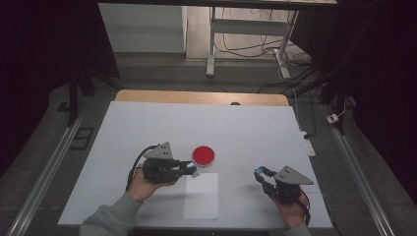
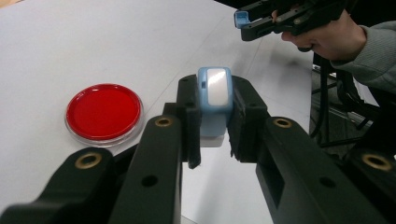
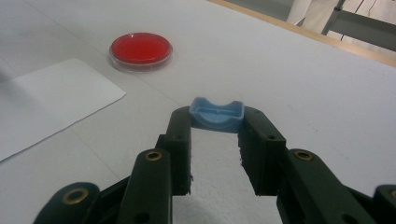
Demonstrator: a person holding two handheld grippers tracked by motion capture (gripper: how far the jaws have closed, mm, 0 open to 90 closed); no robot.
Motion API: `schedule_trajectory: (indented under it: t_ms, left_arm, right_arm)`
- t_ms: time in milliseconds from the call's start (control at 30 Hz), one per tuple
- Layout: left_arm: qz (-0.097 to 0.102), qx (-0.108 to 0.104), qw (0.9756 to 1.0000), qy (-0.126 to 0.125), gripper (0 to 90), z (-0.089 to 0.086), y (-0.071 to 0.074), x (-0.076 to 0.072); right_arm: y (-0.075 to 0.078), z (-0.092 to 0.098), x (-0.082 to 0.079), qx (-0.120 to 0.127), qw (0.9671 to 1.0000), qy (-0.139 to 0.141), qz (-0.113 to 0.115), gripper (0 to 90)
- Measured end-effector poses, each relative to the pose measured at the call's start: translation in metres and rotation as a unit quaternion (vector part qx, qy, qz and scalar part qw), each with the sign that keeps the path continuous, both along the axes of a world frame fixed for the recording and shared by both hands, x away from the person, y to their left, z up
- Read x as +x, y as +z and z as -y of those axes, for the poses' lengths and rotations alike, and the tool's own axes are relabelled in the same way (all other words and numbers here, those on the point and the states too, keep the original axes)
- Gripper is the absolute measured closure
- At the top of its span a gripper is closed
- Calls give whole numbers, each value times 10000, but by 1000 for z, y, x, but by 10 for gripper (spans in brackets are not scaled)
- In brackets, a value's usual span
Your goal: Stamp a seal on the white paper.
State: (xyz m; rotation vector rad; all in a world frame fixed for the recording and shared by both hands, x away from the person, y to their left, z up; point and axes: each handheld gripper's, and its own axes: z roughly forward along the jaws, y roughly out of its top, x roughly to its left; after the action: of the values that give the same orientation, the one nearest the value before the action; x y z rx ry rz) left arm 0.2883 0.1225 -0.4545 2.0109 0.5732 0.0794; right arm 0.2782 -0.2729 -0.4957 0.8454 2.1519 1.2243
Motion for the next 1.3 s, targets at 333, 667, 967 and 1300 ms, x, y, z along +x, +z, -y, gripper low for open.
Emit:
schedule_trajectory:
  t_ms: [333, 667, 967, 1300]
  left_arm:
    - [-80, 50, 9999, -55, 761, -1, -6, -6]
    - [-144, 124, 9997, -152, 760, 1, -13, -12]
    - [-190, 202, 9993, -240, 760, 6, -18, -16]
    - [-253, 351, 9986, -319, 760, 12, -28, -18]
  right_arm:
    - [0, 0, 0, -6, 10000, 13, 9, 651]
    - [0, -1, 0, -2, 10000, 15, 3, 651]
    - [-1, 0, 0, 3, 10000, -2, -11, 651]
    - [-1, 0, 1, 4, 10000, 9, -9, 651]
